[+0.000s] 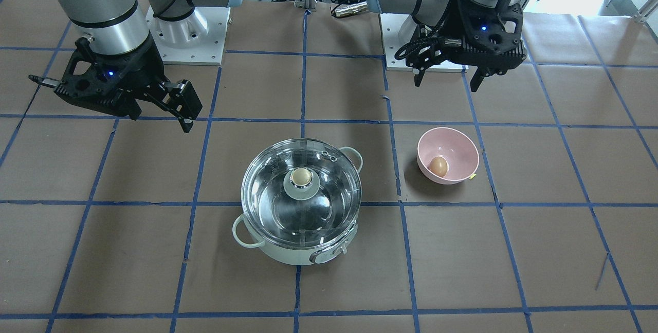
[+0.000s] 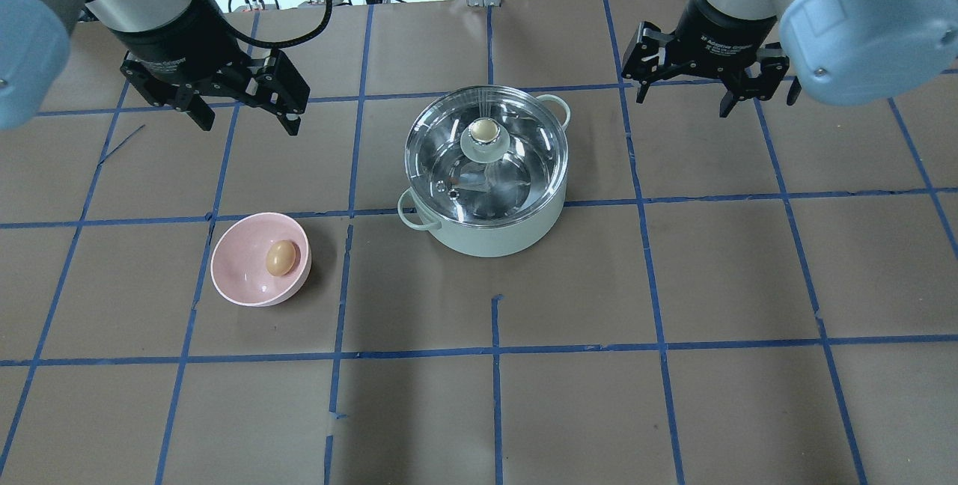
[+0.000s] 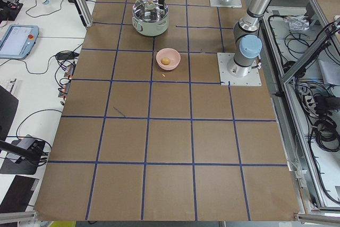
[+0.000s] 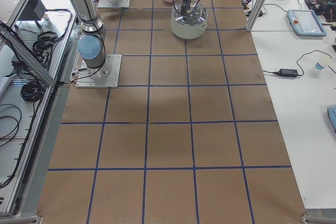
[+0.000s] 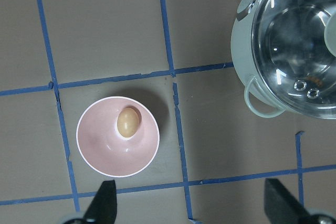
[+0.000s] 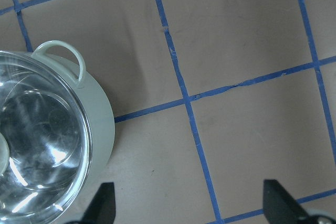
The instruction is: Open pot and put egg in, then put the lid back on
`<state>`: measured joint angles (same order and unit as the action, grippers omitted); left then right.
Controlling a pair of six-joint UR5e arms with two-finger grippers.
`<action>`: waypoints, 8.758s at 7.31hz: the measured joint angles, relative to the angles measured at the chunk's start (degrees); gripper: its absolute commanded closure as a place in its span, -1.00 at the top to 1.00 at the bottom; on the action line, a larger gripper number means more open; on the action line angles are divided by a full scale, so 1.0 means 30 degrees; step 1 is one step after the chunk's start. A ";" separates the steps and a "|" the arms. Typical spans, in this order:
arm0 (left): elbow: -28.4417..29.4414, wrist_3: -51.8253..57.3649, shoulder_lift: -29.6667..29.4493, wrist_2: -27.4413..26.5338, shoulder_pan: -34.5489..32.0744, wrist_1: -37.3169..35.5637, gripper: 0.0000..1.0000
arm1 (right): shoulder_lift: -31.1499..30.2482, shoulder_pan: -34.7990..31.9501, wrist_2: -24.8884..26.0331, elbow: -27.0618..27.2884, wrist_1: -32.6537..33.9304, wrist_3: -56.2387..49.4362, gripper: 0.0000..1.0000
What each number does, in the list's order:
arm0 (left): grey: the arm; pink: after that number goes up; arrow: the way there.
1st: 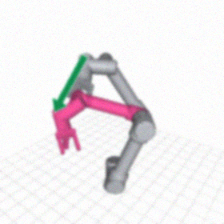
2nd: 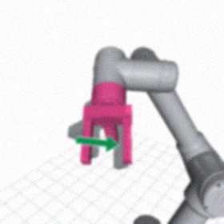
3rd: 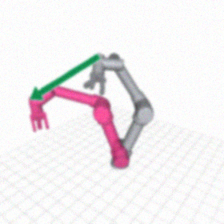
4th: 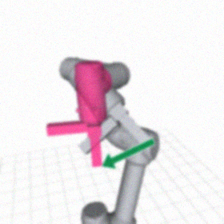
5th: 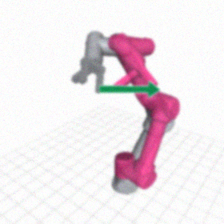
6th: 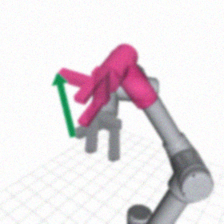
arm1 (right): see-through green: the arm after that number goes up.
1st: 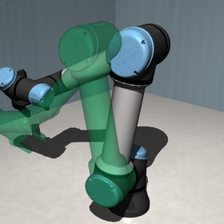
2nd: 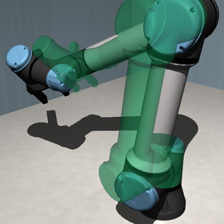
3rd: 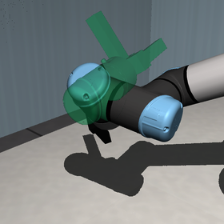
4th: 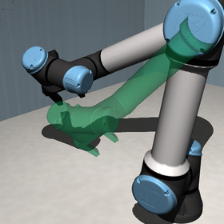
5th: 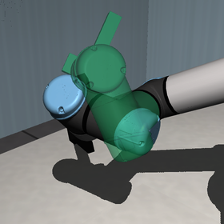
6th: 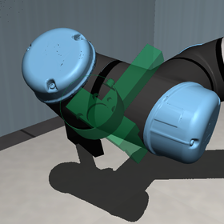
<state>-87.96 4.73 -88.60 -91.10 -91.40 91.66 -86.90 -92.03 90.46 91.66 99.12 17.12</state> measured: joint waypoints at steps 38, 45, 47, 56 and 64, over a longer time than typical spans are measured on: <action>-0.0005 -0.0788 0.0062 0.0131 0.0145 0.0032 1.00 | 0.3097 -0.3548 -0.0515 -0.0336 0.3630 0.3379 1.00; -0.0005 -0.0791 0.0062 0.0131 0.0116 0.0032 1.00 | 0.5860 -0.6539 -0.0452 -0.1682 0.6130 0.6870 1.00; -0.0005 -0.0811 0.0062 0.0131 0.0117 0.0032 1.00 | 0.6003 -0.6593 0.0044 -0.1716 0.6187 0.6707 1.00; -0.0005 -0.0785 0.0091 0.0131 0.0144 0.0032 1.00 | 0.1843 -0.1721 0.1706 -0.0638 0.1765 0.0281 1.00; -0.3838 -0.1300 -0.0227 0.0004 0.2631 -0.1810 1.00 | 0.1484 -0.0909 0.1283 -0.0276 0.1844 -0.0445 1.00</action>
<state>-99.48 0.83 -89.28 -91.09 -83.51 86.23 -82.45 -94.76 94.31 90.84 104.65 15.79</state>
